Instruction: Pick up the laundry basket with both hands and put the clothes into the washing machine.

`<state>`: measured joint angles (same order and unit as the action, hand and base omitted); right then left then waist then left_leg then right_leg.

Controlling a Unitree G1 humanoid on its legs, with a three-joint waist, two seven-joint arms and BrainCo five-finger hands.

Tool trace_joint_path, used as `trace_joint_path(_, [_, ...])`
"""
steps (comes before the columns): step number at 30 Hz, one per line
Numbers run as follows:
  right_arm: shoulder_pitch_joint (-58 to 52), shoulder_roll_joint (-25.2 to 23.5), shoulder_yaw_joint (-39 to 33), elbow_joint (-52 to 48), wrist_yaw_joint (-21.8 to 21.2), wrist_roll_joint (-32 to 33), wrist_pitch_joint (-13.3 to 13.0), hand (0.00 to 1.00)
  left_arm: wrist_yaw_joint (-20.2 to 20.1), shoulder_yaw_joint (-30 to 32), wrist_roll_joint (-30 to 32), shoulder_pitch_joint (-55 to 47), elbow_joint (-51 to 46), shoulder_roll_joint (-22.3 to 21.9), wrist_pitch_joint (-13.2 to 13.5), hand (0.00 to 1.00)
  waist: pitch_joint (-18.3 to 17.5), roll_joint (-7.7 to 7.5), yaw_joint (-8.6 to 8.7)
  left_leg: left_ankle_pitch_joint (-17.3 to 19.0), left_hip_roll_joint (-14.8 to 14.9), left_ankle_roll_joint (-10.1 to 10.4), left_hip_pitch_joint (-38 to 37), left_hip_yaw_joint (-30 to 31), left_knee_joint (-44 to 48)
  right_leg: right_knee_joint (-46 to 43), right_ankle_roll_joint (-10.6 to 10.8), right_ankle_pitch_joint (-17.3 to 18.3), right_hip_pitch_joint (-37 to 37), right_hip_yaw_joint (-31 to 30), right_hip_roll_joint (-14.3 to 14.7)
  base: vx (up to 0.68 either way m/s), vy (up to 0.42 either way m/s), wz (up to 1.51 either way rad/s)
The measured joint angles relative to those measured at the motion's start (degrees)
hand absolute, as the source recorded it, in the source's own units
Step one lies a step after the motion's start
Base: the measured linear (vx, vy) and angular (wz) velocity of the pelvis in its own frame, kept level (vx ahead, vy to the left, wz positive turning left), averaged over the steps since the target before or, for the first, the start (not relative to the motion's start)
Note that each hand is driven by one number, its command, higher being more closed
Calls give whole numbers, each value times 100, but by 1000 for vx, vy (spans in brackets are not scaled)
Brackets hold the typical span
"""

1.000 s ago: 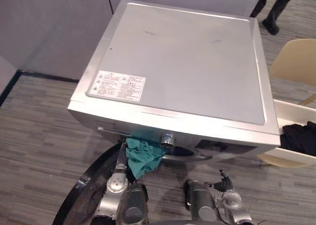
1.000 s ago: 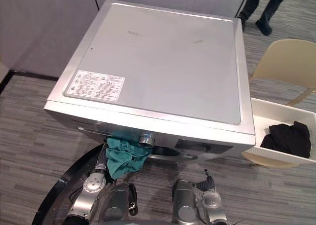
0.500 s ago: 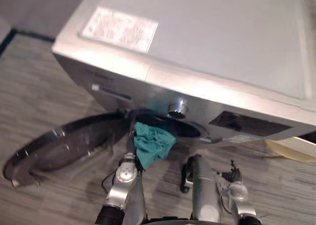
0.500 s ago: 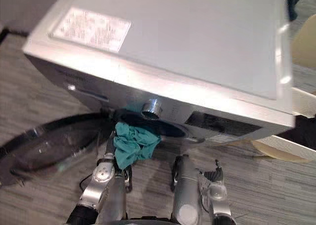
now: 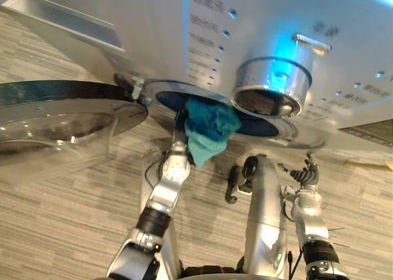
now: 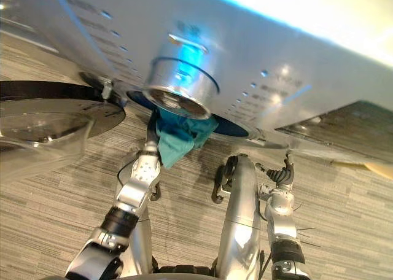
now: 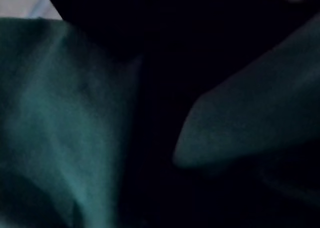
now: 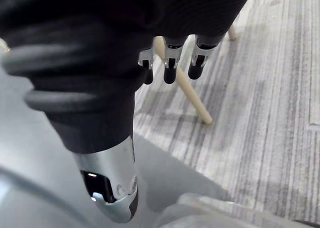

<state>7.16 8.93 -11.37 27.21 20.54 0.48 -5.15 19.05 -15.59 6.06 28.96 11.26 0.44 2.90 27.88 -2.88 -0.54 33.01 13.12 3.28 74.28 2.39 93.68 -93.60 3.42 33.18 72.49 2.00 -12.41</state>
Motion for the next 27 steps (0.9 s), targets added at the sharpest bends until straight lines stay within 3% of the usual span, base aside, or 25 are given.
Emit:
trace_joint_path(5, [-155, -213, 106, 292, 54, 2, 53, 0, 438, -148, 431, 1294, 12, 113, -39, 100, 48, -86, 297, 66, 90, 23, 174, 55, 325, -318, -37, 24, 229, -66, 64, -51, -76, -12])
trace_joint_path(9, [-237, -248, 198, 291, 49, 5, -26, 0, 825, -225, 874, 2584, 323, 291, -64, 100, 80, -151, 371, 78, 110, 41, 252, 99, 472, -462, -52, 30, 312, -75, 71, -33, -64, -3])
trace_joint_path(13, [-167, -275, 204, 290, 46, 7, -135, 0, 1031, -230, 1285, 3208, 819, 629, -191, 100, 87, -176, 463, 66, 113, 20, 313, 145, 502, -463, -60, 23, 328, -37, 75, -3, -47, 0])
trace_joint_path(14, [-156, -279, 203, 290, 45, 7, -150, 0, 1033, -228, 1425, 3327, 978, 715, -262, 0, 86, -190, 465, 66, 116, 19, 332, 145, 502, -463, -69, 16, 354, -45, 80, 14, -45, -3])
trace_joint_path(18, [14, -330, 210, 290, 30, 20, -337, 0, 1006, -151, 2006, 3863, 1895, 1122, -555, 0, 108, -327, 483, 64, 185, 20, 484, 154, 525, -461, -95, -16, 504, -21, 154, 29, -46, -8])
trace_joint_path(22, [131, -344, 206, 290, -88, 75, -357, 0, 858, 54, 2200, 4001, 2323, 1174, -735, 0, 129, -375, 536, 64, 190, 20, 578, 176, 521, -449, -104, -22, 573, 14, 156, 38, -32, 0])
trace_joint_path(27, [162, -349, 184, 290, -364, 132, -354, 0, 73, 176, 3048, 4002, 2798, 1216, -937, 0, 129, -376, 551, 63, 189, 21, 581, 171, 486, -424, -104, -22, 573, 26, 150, 29, -24, 1])
